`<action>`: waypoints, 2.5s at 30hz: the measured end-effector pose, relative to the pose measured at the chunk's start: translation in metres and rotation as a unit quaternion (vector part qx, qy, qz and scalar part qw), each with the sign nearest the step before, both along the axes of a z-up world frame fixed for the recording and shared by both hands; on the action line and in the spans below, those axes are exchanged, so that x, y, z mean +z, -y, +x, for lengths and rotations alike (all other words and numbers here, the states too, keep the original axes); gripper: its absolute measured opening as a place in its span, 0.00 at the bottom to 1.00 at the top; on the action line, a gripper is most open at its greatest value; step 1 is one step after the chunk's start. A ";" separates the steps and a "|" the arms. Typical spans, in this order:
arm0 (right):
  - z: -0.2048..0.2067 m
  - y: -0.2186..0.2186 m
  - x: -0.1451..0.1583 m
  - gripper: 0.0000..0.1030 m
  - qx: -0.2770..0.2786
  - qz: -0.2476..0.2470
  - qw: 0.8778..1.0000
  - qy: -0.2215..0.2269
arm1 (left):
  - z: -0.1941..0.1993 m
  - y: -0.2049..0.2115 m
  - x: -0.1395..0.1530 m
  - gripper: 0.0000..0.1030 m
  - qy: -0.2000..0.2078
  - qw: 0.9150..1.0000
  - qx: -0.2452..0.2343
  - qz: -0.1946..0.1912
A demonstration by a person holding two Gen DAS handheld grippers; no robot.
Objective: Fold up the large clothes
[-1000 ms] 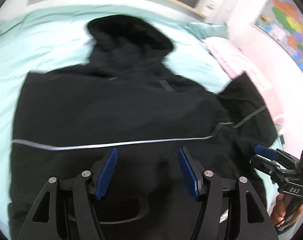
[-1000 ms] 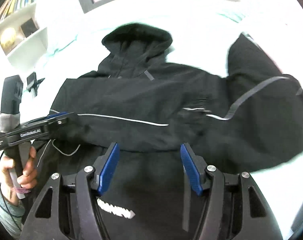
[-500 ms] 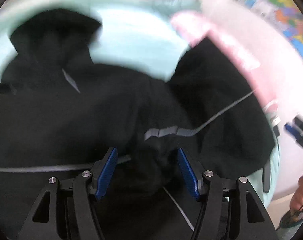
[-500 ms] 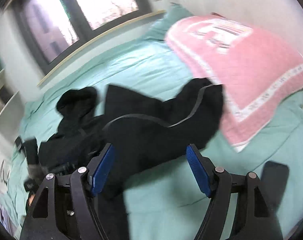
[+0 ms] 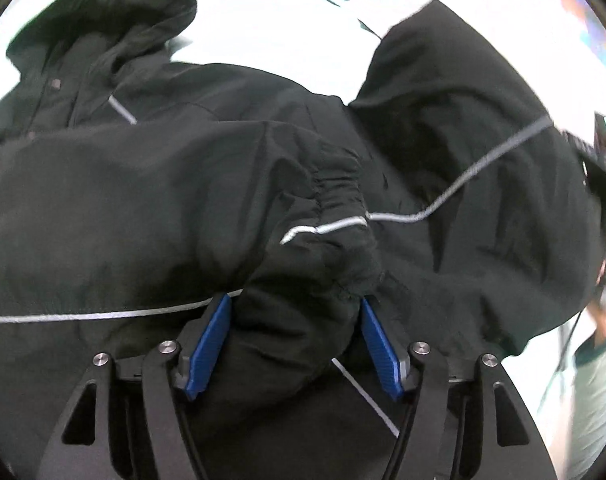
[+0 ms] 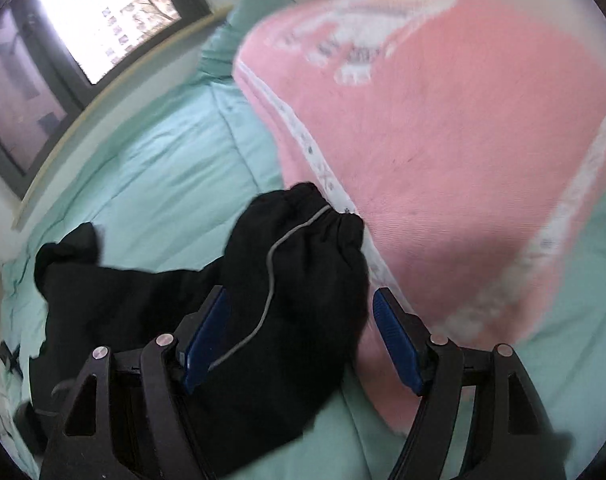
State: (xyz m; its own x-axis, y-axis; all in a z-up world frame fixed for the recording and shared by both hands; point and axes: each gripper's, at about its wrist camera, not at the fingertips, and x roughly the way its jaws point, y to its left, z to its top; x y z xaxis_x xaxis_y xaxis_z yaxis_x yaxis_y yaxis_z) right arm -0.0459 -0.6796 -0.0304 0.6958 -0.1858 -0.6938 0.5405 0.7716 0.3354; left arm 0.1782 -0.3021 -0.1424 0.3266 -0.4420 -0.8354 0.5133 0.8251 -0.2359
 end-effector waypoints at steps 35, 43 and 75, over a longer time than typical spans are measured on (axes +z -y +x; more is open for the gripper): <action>-0.088 -0.033 0.077 0.13 -0.009 -0.130 0.991 0.035 | -0.005 -0.029 0.073 0.71 -0.005 0.993 -0.024 -0.112; -0.037 -0.168 0.127 0.13 0.127 -0.166 0.976 0.059 | -0.024 -0.146 0.126 0.71 0.091 0.992 0.040 -0.073; 0.181 -0.577 -0.067 0.29 0.403 -0.072 0.908 -0.087 | -0.024 -0.416 0.081 0.71 0.065 0.976 0.182 -0.098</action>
